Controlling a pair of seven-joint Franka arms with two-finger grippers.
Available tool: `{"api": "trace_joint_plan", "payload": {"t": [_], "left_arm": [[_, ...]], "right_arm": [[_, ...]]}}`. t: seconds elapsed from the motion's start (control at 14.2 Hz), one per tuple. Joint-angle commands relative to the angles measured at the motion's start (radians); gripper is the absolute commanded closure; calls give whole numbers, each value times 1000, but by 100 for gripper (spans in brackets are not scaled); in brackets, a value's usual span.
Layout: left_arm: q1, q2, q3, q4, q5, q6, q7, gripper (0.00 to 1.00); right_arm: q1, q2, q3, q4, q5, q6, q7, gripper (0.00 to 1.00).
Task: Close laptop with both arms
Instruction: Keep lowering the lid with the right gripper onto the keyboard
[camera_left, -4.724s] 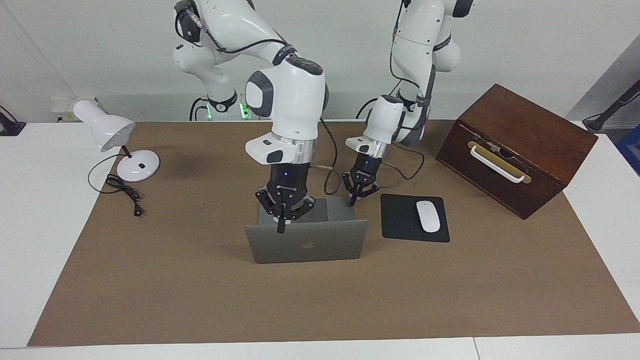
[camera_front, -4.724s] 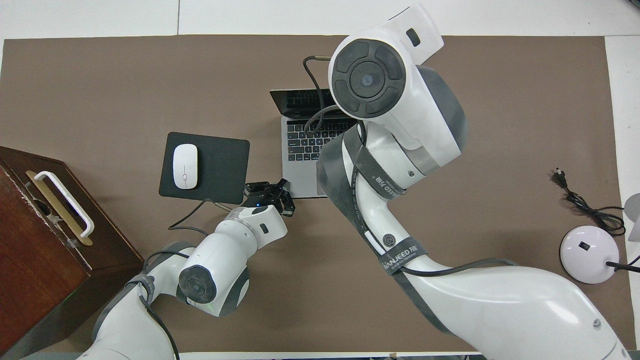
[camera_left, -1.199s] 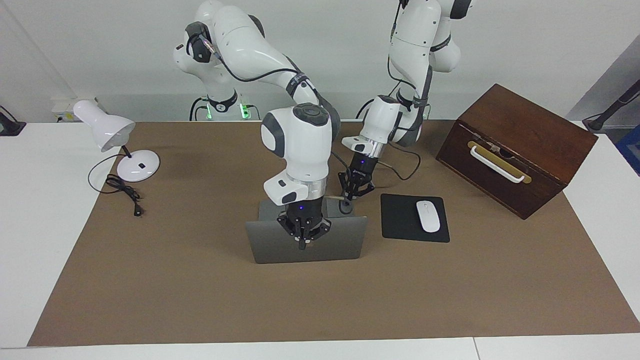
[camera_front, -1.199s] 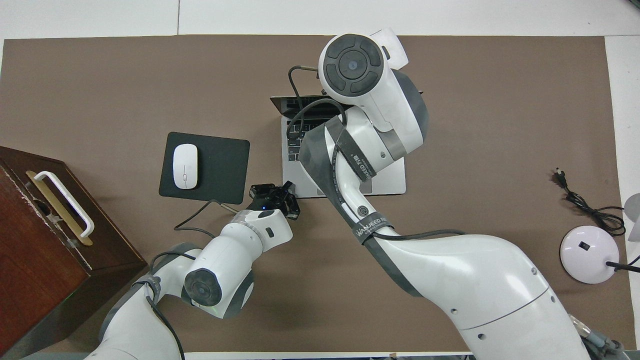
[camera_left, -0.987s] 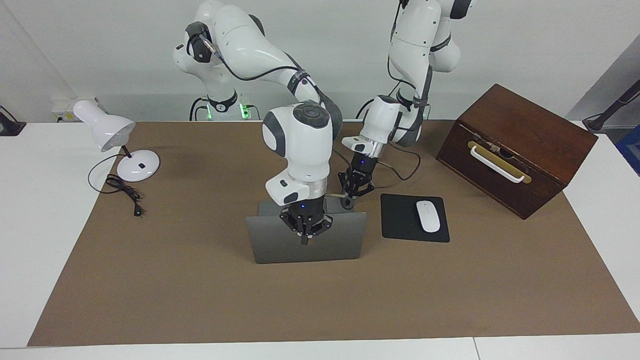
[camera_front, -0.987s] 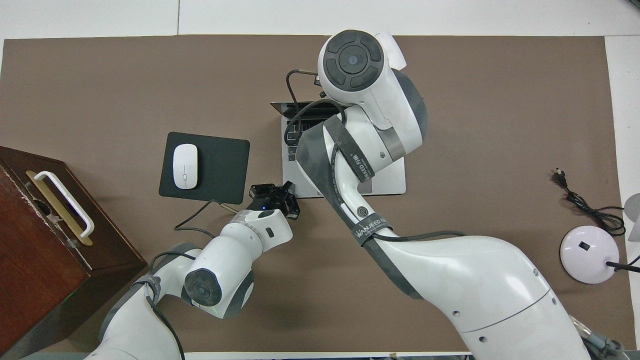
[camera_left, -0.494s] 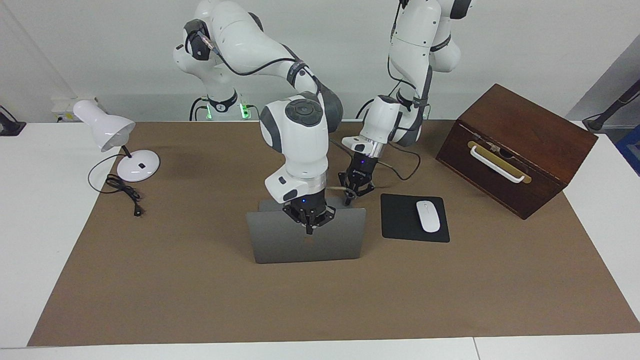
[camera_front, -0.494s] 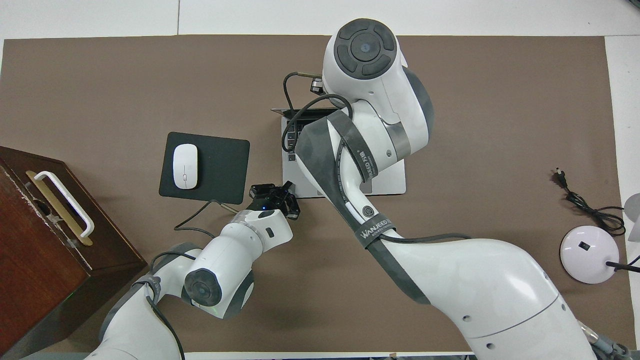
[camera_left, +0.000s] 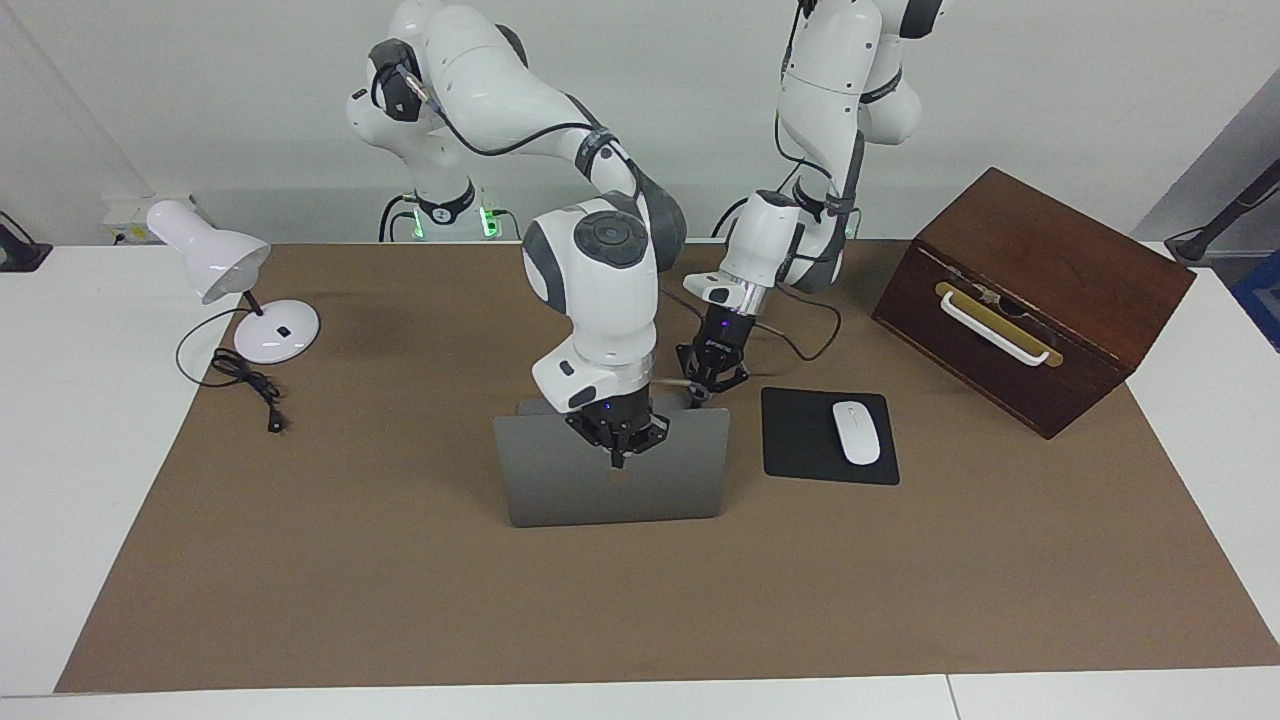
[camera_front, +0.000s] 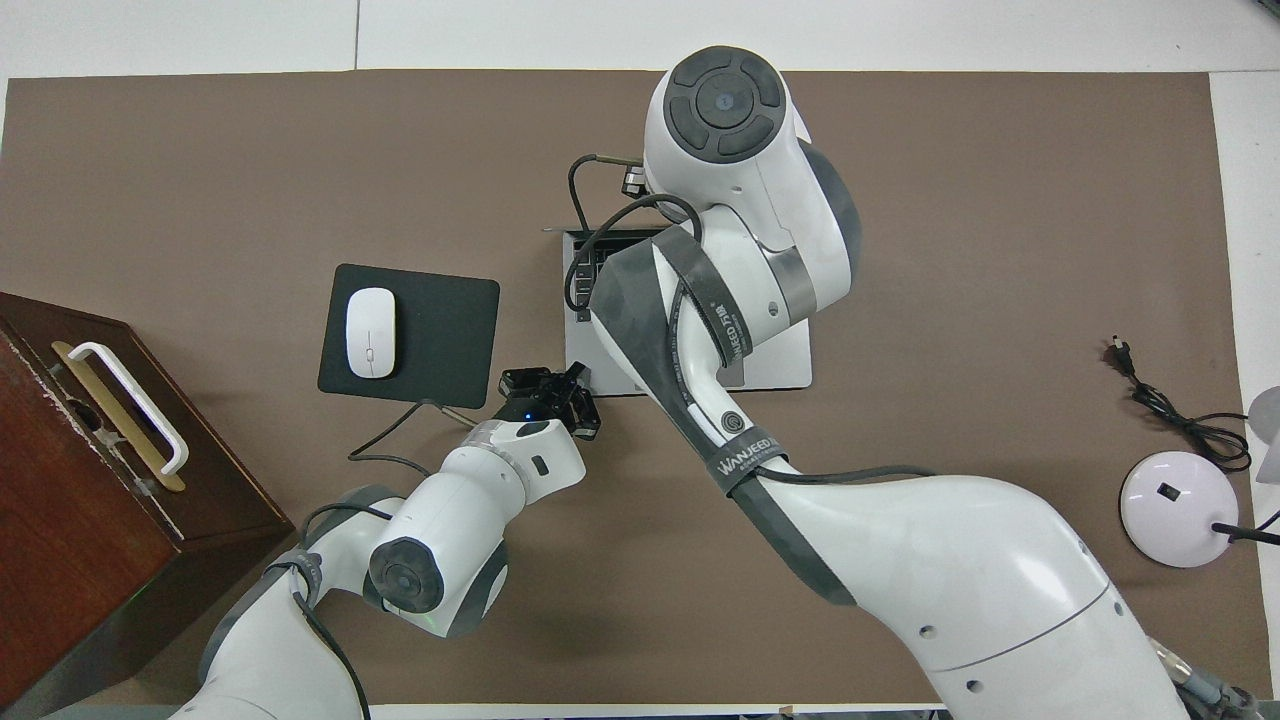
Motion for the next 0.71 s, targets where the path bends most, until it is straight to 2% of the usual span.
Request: {"api": "trace_joint_plan", "payload": {"t": [0.0,0.14,0.63], "left_arm": [[-45,65,7,20,-4,10,1,100],[-45,65,7,18,-4,10,1,100],[-44,65,7,18,-4,10,0,100]], "right_arm": [[-4,-27,8,-74,32,53,-6,100],[-4,-47,8,-133,32,105,-6,100],[-1,-72,8,-197,48,147,6,100]]}}
